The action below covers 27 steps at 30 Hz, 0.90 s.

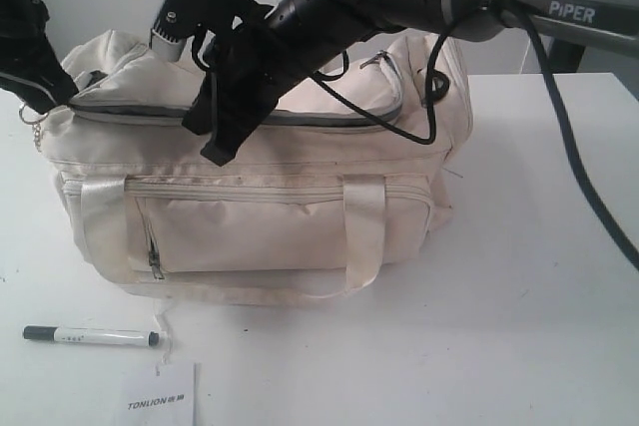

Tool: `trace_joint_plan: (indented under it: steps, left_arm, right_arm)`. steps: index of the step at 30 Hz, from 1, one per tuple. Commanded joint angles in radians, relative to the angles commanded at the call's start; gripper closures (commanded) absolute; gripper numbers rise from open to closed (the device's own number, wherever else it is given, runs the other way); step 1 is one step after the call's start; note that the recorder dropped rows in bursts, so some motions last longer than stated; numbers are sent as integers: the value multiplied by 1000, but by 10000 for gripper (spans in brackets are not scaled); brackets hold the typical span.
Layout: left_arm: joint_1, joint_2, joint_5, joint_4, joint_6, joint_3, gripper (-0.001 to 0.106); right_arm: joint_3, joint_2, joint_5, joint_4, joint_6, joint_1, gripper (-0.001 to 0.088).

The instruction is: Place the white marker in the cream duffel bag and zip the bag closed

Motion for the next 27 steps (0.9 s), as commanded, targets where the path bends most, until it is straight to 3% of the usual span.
trace_joint_plan:
  steps: [7, 13, 17, 22, 25, 27]
  left_arm:
    - [0, 4, -80, 41, -98, 0, 1053]
    - [0, 9, -58, 29, -111, 0, 1044]
    - [0, 9, -29, 23, -121, 0, 857]
    - [0, -9, 29, 22, -186, 0, 522]
    - [0, -59, 35, 24, -186, 0, 439]
    - [0, -99, 35, 24, -186, 0, 438]
  right_arm:
    - [0, 0, 0, 0, 0, 0, 868]
    - [0, 0, 0, 0, 0, 0, 868]
    - [0, 0, 0, -2, 0, 0, 868]
    - [0, 0, 0, -2, 0, 0, 868]
    - [0, 0, -18, -1, 0, 0, 845]
    - [0, 0, -29, 1, 4, 0, 768]
